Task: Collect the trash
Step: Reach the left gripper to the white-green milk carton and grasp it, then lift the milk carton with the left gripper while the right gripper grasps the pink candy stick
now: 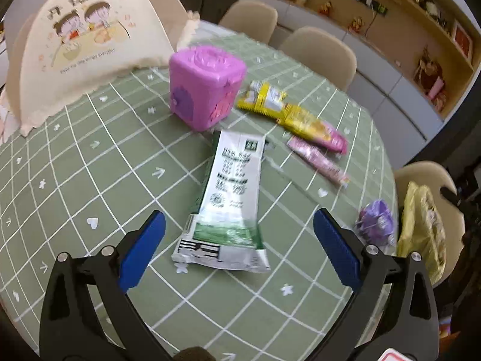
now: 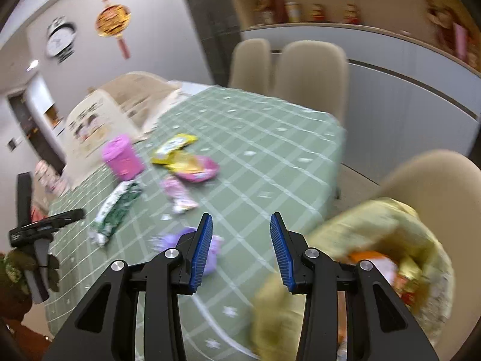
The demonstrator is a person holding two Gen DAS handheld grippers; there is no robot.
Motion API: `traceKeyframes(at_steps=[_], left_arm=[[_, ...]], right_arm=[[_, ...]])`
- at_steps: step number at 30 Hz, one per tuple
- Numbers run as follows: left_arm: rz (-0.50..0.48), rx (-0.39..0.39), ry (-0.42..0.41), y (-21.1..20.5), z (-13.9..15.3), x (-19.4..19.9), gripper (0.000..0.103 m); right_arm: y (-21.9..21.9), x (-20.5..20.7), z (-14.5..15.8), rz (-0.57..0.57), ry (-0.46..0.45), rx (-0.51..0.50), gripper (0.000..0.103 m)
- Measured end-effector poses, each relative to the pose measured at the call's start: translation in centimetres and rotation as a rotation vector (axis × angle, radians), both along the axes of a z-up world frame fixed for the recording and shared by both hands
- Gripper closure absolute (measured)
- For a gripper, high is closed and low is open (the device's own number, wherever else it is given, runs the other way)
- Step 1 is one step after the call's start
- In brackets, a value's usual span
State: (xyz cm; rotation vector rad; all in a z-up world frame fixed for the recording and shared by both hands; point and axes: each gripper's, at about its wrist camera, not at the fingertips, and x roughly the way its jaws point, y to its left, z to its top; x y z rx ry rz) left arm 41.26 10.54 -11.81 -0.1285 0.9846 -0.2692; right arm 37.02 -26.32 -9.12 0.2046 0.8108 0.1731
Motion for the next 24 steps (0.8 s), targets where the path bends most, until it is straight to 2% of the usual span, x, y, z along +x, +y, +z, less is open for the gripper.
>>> traceKeyframes(at_steps=[6, 11, 16, 18, 19, 20, 24], left_arm=[[-0.016, 0.058, 0.015, -1.8, -1.8, 2.8, 0.009], [-0.012, 0.099, 0.011, -2.9, -2.8, 5.1, 0.025], [0.013, 0.082, 0.087, -2.3, -4.2, 6.6, 0.033], [0.014, 0.045, 0.134, -1.8, -4.7, 6.9, 0.036], [0.014, 0.030, 0.146, -1.6, -4.7, 6.9, 0.041], [0.020, 0.021, 0.155, -1.3, -4.8, 6.8, 0.045], [0.040, -0.032, 0.144, -0.2, -3.9, 6.0, 0.050]], right_arm=[[6.0, 3.0, 0.9, 0.174, -0.016, -0.056, 0.065], [8.1, 5.5, 1.0, 0.283, -0.034, -0.101, 0.065], [8.8, 7.8, 0.0, 0.367, -0.015, -0.134, 0.065], [9.7, 9.2, -0.8, 0.424, 0.000, -0.165, 0.065], [10.0, 9.8, -1.2, 0.447, 0.006, -0.180, 0.065], [10.2, 10.4, -1.5, 0.463, 0.012, -0.190, 0.065], [10.4, 13.4, -2.8, 0.498, 0.028, -0.199, 0.065]])
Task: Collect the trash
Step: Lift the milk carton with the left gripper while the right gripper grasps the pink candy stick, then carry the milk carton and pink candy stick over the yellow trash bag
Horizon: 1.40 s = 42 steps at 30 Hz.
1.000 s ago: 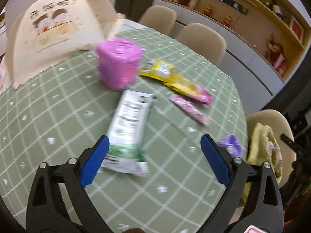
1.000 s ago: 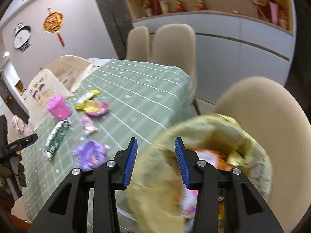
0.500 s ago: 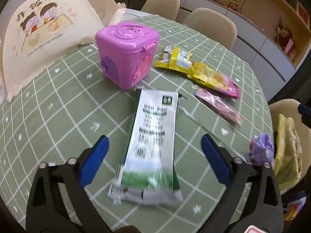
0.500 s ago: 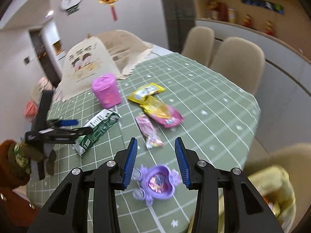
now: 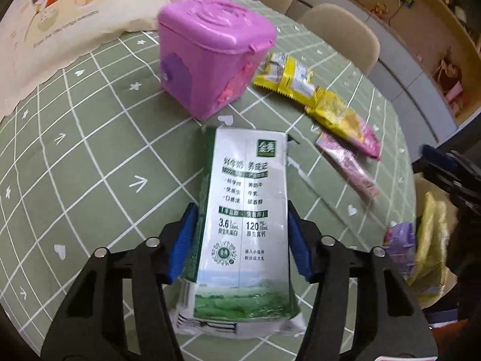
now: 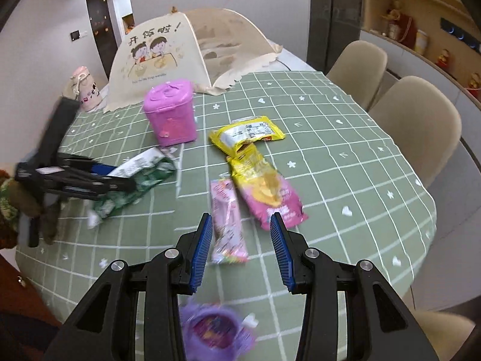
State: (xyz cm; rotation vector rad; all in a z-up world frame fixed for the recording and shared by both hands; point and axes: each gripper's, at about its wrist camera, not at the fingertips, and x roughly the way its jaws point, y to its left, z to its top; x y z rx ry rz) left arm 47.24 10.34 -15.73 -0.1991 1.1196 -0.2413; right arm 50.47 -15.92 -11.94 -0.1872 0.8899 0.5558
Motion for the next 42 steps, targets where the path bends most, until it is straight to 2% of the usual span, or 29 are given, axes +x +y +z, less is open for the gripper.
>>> traceKeyframes(at_steps=[3, 8, 11, 19, 24, 30, 36, 42], left_arm=[[0.034, -0.022, -0.014, 0.8, 0.9, -0.7, 0.051], [0.070, -0.025, -0.008, 1.3, 1.5, -1.4, 0.051], [0.068, -0.004, -0.005, 0.9, 1.4, -1.4, 0.051], [0.040, 0.038, -0.026, -0.1, 1.8, -1.5, 0.051], [0.022, 0.064, -0.039, -1.0, 2.0, -1.6, 0.050], [0.015, 0.067, -0.044, -1.3, 2.2, -1.8, 0.050], [-0.004, 0.055, -0.063, -1.7, 2.7, -2.2, 0.050], [-0.038, 0.032, -0.092, -2.6, 3.6, -3.1, 0.050]], right_arm=[[0.3, 2.0, -0.6, 0.044, 0.017, 0.004, 0.065], [2.5, 3.8, -2.1, 0.204, 0.090, -0.030, 0.065], [3.6, 4.3, -3.4, 0.253, 0.120, -0.035, 0.070], [5.0, 5.3, -6.5, 0.292, 0.186, -0.093, 0.072], [5.3, 5.9, -7.4, 0.288, 0.191, -0.102, 0.073], [5.4, 5.7, -7.1, 0.270, 0.145, -0.125, 0.086], [4.4, 4.3, -5.0, 0.168, 0.119, -0.107, 0.087], [3.1, 1.2, -2.2, 0.076, 0.096, -0.024, 0.087]])
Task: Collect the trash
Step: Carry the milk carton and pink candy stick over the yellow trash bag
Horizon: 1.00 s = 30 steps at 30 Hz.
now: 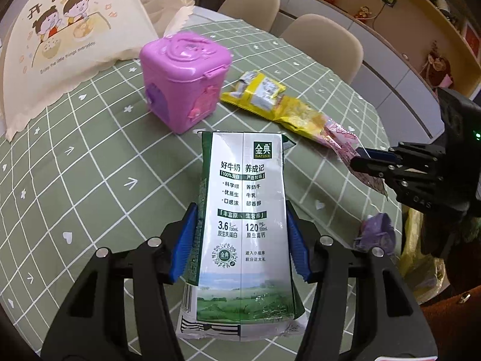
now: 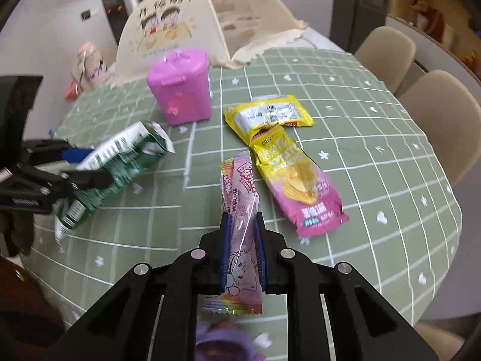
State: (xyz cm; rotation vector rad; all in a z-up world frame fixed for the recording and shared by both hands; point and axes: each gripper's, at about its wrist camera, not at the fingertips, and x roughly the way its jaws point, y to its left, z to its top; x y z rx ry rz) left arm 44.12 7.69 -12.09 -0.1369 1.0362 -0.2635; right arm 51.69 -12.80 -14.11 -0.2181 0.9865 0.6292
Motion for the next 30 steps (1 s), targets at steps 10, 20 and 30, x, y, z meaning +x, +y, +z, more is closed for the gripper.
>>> traceKeyframes(at_steps=[10, 20, 30], left_arm=[[-0.058, -0.033, -0.098, -1.3, 3.3, -2.4, 0.050], [-0.127, -0.070, -0.239, -2.7, 8.8, -4.4, 0.051], [-0.275, -0.123, -0.330, -9.7, 13.0, -5.6, 0.051]], right_arm=[[-0.5, -5.5, 3.6, -0.120, -0.077, 0.031, 0.087], [-3.7, -11.6, 9.6, -0.277, -0.242, 0.046, 0.087], [-10.4, -17.7, 12.9, -0.470, -0.334, 0.038, 0.087]])
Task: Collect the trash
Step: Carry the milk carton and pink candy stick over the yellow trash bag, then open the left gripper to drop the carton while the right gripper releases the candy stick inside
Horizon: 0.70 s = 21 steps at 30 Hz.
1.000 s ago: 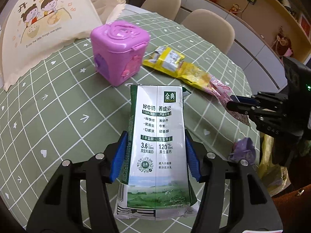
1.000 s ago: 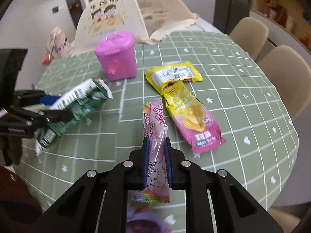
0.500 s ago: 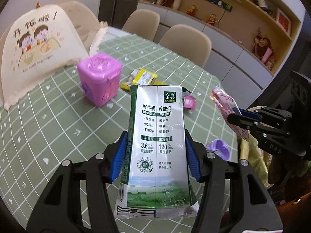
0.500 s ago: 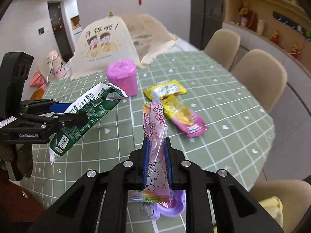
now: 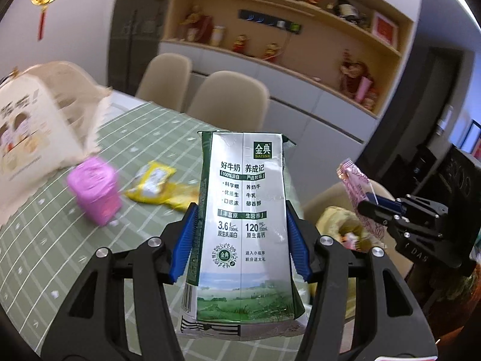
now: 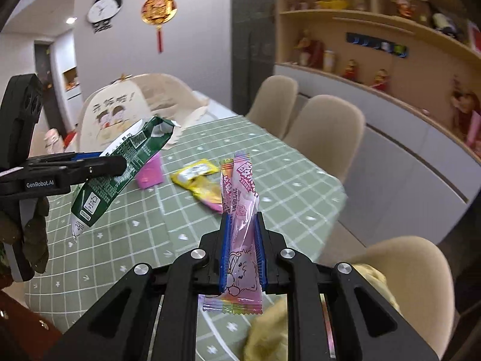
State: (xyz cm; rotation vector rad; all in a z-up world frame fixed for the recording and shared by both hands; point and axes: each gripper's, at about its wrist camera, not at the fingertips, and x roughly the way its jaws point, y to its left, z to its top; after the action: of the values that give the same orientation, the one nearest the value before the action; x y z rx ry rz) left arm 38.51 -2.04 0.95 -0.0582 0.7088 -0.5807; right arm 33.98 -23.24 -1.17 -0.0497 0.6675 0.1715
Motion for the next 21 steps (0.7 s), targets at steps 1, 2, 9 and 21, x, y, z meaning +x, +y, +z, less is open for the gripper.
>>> traceKeyframes(at_steps=[1, 2, 9, 21], left_arm=[[-0.025, -0.003, -0.009, -1.4, 0.2, -0.2, 0.051], [-0.043, -0.003, -0.015, -2.4, 0.3, -0.4, 0.051], [-0.175, -0.027, -0.016, -11.0, -0.6, -1.5, 0.051], [-0.315, -0.036, 0.061, -23.4, -4.4, -2.2, 0.051]], right_arm=[[-1.1, -0.7, 0.2, -0.022, -0.004, 0.000, 0.087], [-1.8, -1.1, 0.3, -0.035, -0.006, 0.000, 0.087], [-8.9, -4.7, 0.5, -0.155, -0.016, -0.009, 0.087], [-18.7, -8.4, -0.6, -0.308, -0.011, 0.013, 0.087]])
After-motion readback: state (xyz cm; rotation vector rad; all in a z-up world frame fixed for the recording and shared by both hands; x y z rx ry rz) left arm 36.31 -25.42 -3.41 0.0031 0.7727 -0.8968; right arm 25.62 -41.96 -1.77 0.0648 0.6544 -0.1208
